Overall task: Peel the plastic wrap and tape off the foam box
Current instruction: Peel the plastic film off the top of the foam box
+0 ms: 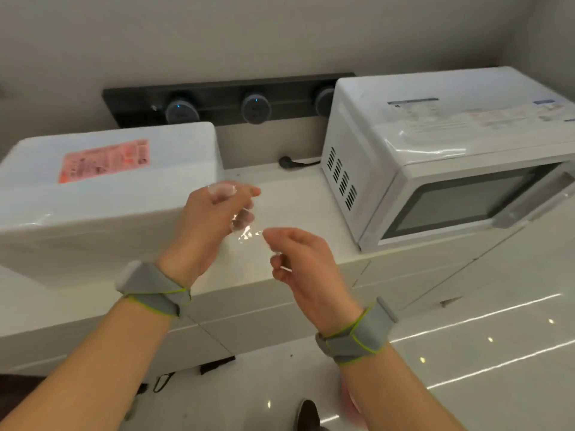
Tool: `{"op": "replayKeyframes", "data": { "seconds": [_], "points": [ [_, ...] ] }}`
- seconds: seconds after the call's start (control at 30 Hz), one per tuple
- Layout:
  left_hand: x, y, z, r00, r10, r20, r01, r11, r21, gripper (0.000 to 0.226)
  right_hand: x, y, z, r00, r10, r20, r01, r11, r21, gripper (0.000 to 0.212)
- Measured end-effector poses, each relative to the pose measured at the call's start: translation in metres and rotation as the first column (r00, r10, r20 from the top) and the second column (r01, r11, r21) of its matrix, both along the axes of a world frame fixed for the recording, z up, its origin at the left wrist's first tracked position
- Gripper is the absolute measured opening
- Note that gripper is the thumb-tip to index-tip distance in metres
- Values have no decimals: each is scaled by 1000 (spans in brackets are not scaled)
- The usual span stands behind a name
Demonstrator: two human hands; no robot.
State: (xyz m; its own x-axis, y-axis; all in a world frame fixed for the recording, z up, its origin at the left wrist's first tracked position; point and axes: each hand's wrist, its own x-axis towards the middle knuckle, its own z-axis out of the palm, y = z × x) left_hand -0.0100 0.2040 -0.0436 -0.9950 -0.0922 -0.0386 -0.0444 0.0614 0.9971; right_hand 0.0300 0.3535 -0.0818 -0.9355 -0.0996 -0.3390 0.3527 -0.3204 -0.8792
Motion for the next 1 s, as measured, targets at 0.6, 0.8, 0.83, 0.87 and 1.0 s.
{"op": "replayKeyframes", "data": {
  "seconds": [0.6,0.8,0.83,0.87,1.0],
  "points": [
    [-55,72,-114,945,-257,204,327,786,-525,4,9,86,-116,969,-151,196,75,934,349,28],
    [-70,80,-120,932,-325,161,353,711,-608,5,11,86,-123,956,-205,208,122,927,355,28],
    [-71,81,-120,931,-331,156,354,710,-608,5,12,85,-124,956,-216,199,134,924,359,28],
    [-72,82,-121,929,-339,152,358,706,-611,5,13,84,-125,955,-228,189,147,919,365,27],
    [-74,86,-124,923,-364,126,362,711,-603,8,13,79,-125,949,-272,159,198,907,371,26]
  ]
}}
